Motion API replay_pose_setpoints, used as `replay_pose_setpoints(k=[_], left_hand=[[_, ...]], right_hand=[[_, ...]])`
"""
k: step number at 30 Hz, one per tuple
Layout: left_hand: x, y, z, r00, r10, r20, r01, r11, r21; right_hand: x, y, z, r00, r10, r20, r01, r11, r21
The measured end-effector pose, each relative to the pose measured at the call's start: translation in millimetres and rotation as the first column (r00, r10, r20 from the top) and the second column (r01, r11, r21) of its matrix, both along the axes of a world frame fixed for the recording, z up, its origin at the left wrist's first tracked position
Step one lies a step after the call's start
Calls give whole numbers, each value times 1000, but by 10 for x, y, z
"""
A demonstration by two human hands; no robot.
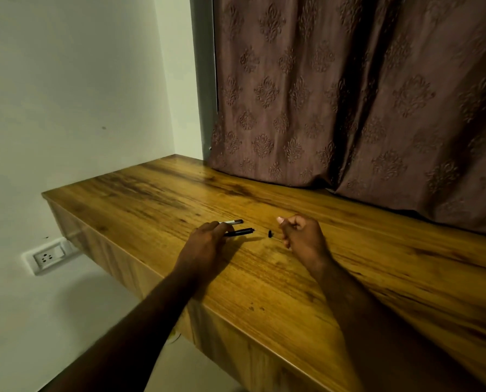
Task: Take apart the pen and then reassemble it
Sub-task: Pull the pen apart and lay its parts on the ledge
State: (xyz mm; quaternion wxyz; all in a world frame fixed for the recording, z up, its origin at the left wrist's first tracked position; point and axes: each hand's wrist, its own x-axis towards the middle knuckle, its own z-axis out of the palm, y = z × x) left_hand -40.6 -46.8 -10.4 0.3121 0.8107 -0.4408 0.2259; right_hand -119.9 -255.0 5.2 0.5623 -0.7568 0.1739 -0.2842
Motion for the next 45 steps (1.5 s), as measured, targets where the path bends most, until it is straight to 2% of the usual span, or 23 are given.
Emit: replay_pose_setpoints(k=[3, 8, 13, 21, 29, 34, 36, 38, 41, 45], left_hand=[[-25, 13, 30, 1000, 18, -11, -18, 999, 39], [-15, 18, 30, 1000, 19, -13, -19, 999, 36], [-59, 20, 62, 999, 13, -45, -11, 999, 48], [-19, 1, 1, 1000, 16, -11, -15, 999, 41], [87, -6, -49, 995, 72, 63, -78, 992, 101], [107, 6, -50, 995, 90, 44, -95, 989, 110], [115, 3, -58, 994, 101, 52, -106, 991, 88], [104, -2, -61, 992, 124, 38, -126, 990, 70], [95, 0, -64, 990, 133, 38, -135, 988, 73], [114, 13, -55, 992, 114, 57, -119, 989, 90]], right_hand=[[-62, 157, 58, 985, 172, -19, -171, 983, 62], [-1, 299, 34, 962, 271, -20, -268, 959, 95], [39, 252, -9, 956, 293, -25, -288, 950, 119], [71, 235, -47, 952, 297, -76, -291, 953, 80], [60, 243, -28, 958, 283, -52, -279, 957, 75], [28, 204, -12, 967, 250, -38, -246, 965, 86], [19, 151, -15, 977, 210, -36, -210, 978, 16], [6, 69, -30, 990, 127, -65, -136, 978, -155], [-11, -95, -65, 992, -16, -127, -34, 923, -383], [-11, -172, -69, 980, -85, -183, -17, 868, -496]])
